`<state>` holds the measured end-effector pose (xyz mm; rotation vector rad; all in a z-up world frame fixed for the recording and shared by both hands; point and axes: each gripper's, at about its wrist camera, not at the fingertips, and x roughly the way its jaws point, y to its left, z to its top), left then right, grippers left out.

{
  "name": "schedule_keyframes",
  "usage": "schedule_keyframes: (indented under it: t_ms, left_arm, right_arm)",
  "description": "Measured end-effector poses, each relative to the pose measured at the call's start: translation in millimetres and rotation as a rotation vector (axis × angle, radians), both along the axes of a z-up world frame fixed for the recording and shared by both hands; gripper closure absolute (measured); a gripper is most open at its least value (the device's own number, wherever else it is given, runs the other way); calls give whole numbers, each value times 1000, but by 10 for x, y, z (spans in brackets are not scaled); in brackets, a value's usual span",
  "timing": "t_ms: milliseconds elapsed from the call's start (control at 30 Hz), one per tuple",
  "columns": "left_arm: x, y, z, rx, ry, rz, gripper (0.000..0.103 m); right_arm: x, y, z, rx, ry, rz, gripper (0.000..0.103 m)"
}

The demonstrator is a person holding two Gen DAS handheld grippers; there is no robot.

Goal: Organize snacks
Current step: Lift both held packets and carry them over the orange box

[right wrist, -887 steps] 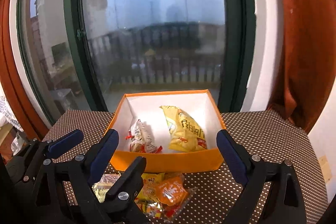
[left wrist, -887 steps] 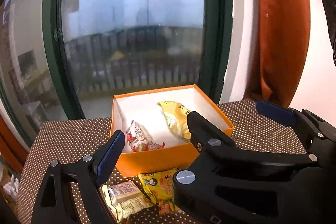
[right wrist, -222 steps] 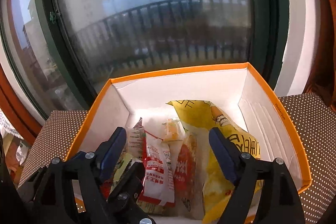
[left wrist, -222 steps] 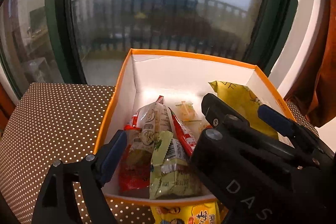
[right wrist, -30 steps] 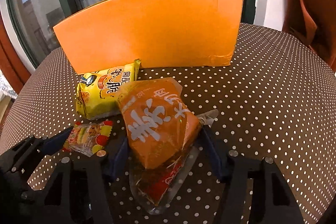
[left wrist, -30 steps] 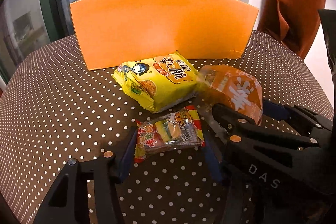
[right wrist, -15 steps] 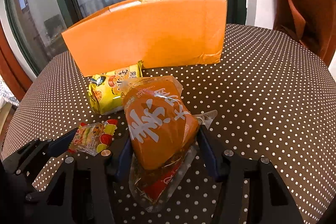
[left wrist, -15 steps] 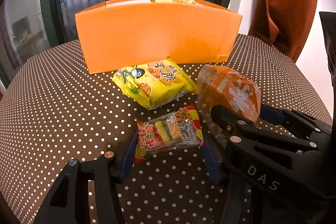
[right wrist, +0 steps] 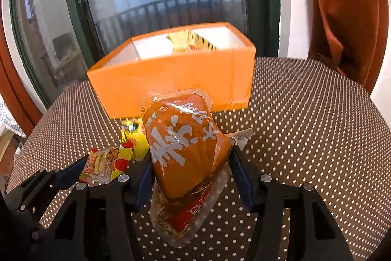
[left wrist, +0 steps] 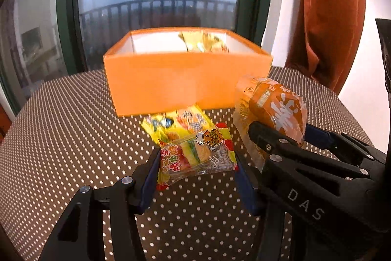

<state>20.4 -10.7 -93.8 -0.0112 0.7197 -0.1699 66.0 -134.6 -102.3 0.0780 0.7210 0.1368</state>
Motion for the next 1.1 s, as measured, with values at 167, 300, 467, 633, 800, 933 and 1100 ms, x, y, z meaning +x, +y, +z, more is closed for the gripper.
schedule_keyframes:
  t_ms: [167,300,467,633,800,933,1100]
  left_arm:
    - [-4,1,217,-5,-48,12,45]
    - [6,12,363,-5,-86,14,45]
    - [36,39,591,-7,-144,14,45]
    - [119,79,821,-4,-186,26,44]
    - [203,134,1006,1,-226,41,44]
    - [266,162,1143,-16,-254,54,44]
    - [362,165,1300,0,-294,66,44]
  right_arm:
    - [-59,67,232,0,-54,-11,43]
    - [-22,82,372,7,-93,-15,43]
    - [-29,106,594,13,-149,-14,43]
    - [67,148,838,29,-195,2,43]
    - [174,209,1056,46,-238,17,43]
    - [238,228,1200,56,-270,22,43]
    - [301,258,1326,58,-305,24,43]
